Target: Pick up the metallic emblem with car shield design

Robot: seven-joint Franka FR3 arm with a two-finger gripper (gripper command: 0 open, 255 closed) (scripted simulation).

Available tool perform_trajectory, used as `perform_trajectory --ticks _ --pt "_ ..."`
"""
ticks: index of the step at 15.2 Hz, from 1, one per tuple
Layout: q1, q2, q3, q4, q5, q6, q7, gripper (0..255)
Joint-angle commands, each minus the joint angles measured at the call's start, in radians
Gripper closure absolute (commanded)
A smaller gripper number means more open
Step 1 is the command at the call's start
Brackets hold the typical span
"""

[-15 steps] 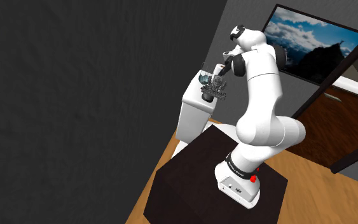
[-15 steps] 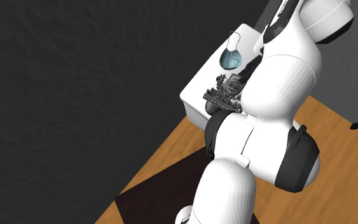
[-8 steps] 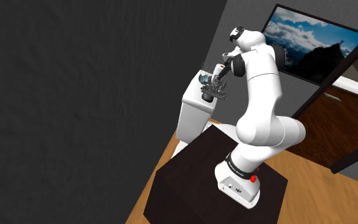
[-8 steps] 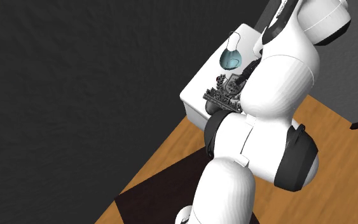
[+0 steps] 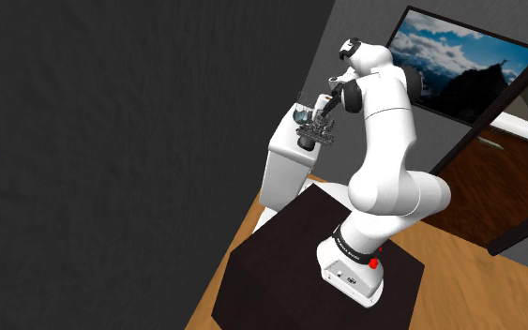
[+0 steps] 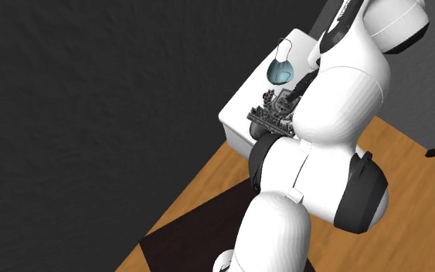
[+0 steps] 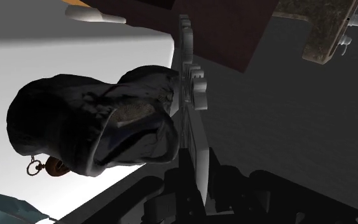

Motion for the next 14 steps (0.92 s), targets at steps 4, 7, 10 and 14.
perform_trajectory --ticks 4,7,10,14 --pt "-0.02 -0.013 0.004 0.051 0.01 -0.047 0.035 255" --pt "-0.036 -0.018 0.01 0.09 0.019 -0.077 0.06 255" --pt "-0.056 -0.018 0.017 0.137 0.032 -0.11 0.089 255" --pt "-0.083 -0.014 0.03 0.198 0.05 -0.147 0.126 255"
